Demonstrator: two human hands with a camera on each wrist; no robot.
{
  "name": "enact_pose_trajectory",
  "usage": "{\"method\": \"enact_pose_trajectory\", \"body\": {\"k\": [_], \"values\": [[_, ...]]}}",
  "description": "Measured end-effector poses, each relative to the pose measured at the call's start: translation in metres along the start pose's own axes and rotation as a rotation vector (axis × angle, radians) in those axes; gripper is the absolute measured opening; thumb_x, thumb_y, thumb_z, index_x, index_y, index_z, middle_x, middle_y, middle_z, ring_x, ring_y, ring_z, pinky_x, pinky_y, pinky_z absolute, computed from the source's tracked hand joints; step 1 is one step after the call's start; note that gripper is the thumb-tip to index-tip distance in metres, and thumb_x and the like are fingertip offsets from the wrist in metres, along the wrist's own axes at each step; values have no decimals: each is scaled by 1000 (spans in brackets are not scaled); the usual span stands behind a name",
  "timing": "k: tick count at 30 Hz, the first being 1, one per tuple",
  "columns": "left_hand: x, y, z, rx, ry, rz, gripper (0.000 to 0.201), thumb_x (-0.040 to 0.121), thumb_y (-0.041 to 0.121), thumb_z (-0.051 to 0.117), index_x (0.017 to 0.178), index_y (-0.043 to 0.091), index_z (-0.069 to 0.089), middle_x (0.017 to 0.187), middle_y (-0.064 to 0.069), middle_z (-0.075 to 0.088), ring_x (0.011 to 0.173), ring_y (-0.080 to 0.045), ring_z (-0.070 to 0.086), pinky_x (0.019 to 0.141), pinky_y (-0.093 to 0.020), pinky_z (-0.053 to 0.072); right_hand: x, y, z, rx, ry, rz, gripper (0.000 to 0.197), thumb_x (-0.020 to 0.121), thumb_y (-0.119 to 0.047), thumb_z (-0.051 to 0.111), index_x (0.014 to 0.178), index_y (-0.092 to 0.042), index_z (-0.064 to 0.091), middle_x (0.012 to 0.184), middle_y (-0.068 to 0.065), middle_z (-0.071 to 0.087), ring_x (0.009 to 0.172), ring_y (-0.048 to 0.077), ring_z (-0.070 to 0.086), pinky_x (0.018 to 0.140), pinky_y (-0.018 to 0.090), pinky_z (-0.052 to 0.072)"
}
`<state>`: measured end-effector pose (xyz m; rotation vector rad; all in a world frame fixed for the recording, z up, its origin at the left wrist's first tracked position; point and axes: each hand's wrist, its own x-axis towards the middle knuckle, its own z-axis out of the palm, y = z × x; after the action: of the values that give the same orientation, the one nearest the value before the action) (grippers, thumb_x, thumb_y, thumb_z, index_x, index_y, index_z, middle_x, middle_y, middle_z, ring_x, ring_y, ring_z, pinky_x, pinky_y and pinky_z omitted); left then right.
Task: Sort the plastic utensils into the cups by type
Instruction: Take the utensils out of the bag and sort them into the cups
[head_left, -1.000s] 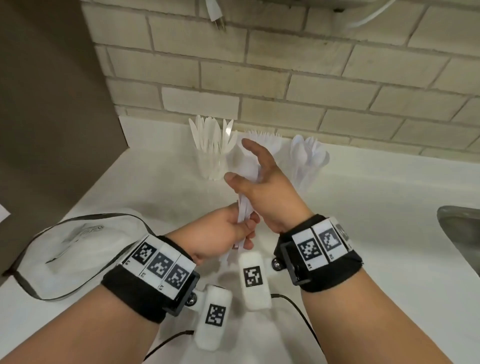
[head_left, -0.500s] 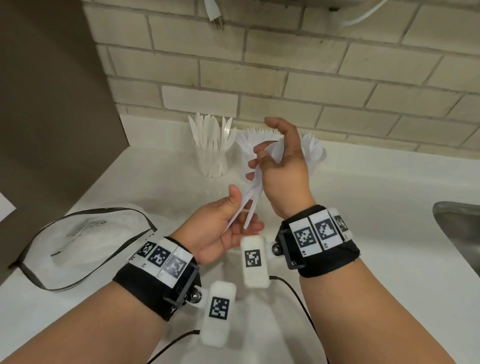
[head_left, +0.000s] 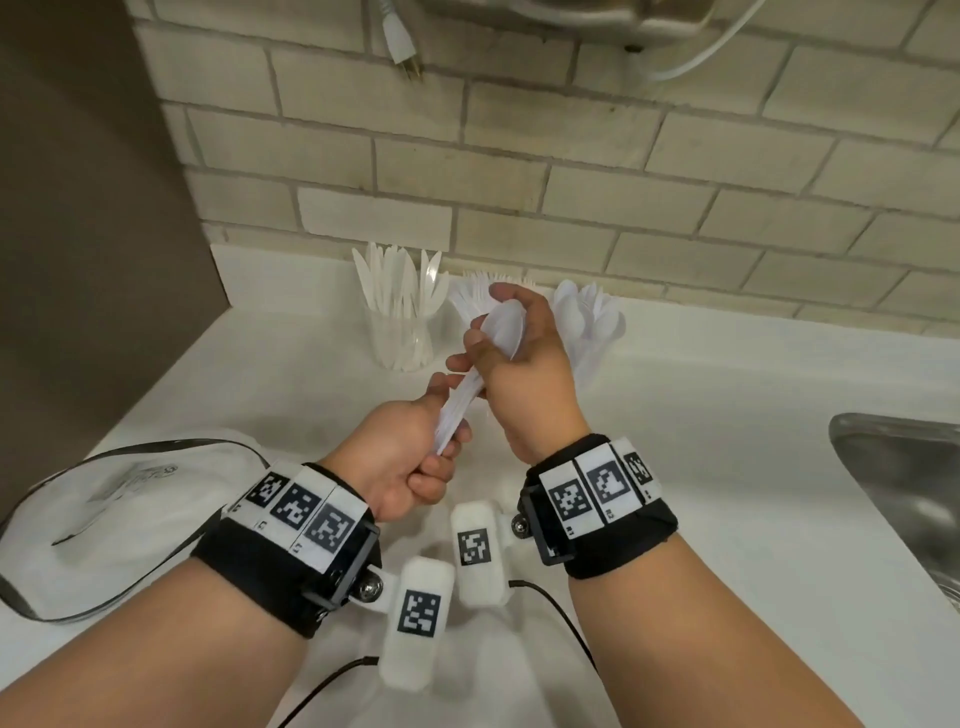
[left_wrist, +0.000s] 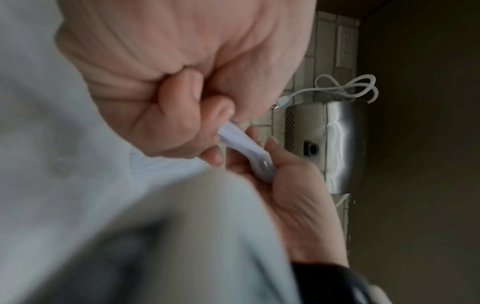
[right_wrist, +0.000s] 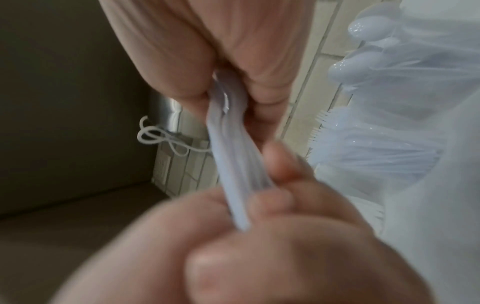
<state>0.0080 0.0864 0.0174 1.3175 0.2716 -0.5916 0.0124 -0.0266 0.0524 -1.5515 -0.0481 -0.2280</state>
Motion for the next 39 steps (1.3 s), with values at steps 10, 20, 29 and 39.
{"method": "enact_pose_trajectory", "body": {"k": [10,20,29,39], "values": [[-5,2,8,62,55,132,41,99,43,41,85,7,55,61,-5,47,38,-13,37,38,-19,26,5,-1,-16,156,20,77,27,93,6,45,98,-21,44,82,11,53,58,23,61,75,60,54],[-26,10,-71,1556,613,13,65,74,67,54,132,44,34,142,1,18,132,-37,21,102,-52,35,95,-38,-84,-349,473,-486,46,90,9,33,93,-36,37,87,2,51,65,18,64,65,16,51],[-8,-20,-85,1563,339,-42,50,79,4,37,124,22,48,107,-4,30,87,-26,57,87,-35,52,152,10,-103,-597,355,-444,61,73,19,28,117,-19,49,98,8,47,75,26,60,65,10,46],[27,-23,-24,1522,148,217,43,86,-2,41,124,17,49,109,-7,36,61,-18,46,72,-32,51,157,54,-97,-1465,265,80,42,98,-35,33,131,-11,44,131,9,51,127,30,43,114,57,9]]}}
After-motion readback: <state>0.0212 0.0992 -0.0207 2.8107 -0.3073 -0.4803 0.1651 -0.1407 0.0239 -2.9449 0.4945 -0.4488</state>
